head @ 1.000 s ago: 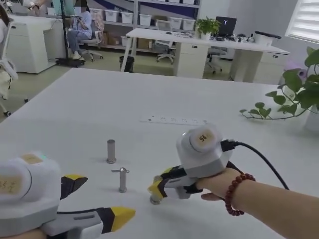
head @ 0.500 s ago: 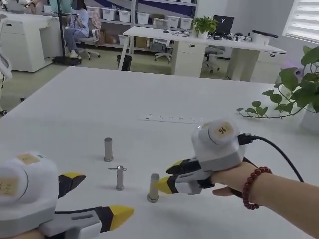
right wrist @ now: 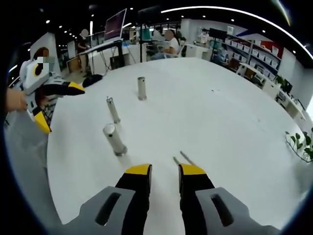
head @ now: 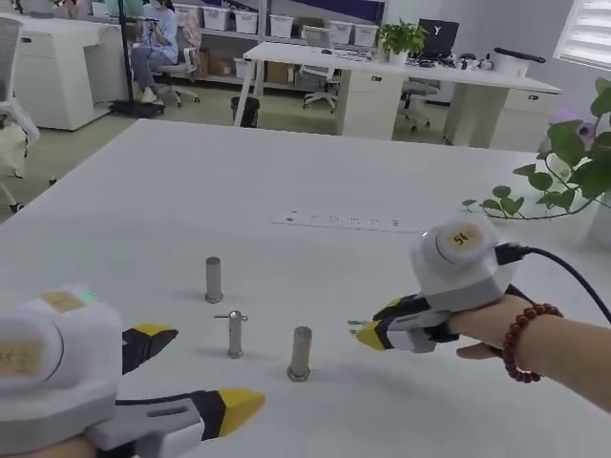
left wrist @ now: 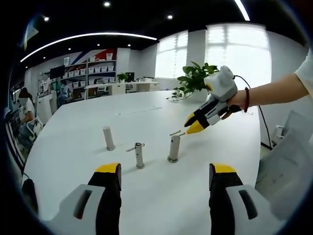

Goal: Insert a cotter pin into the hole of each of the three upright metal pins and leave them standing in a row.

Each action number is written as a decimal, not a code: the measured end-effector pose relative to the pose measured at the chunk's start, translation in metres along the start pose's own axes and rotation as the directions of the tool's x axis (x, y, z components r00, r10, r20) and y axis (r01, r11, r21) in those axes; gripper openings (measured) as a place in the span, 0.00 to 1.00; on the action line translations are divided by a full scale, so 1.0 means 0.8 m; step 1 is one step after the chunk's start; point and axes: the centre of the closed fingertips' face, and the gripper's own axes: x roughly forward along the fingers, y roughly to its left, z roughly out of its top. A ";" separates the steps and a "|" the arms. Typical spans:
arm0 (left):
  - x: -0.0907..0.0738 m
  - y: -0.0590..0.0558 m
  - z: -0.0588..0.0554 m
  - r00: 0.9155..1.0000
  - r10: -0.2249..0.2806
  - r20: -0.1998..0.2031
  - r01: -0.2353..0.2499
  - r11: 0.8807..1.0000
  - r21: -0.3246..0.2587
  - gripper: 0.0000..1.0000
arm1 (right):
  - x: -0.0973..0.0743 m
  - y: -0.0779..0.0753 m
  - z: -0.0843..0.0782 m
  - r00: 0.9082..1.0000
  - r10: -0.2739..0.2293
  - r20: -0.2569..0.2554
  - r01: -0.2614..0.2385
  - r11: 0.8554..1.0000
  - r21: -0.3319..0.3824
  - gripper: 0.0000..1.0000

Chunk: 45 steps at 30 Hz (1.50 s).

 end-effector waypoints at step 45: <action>0.009 0.000 -0.008 1.000 -0.017 -0.004 0.017 1.000 0.012 0.62 | 0.044 -0.034 -0.036 0.950 0.109 -0.292 -0.161 0.974 -0.162 0.05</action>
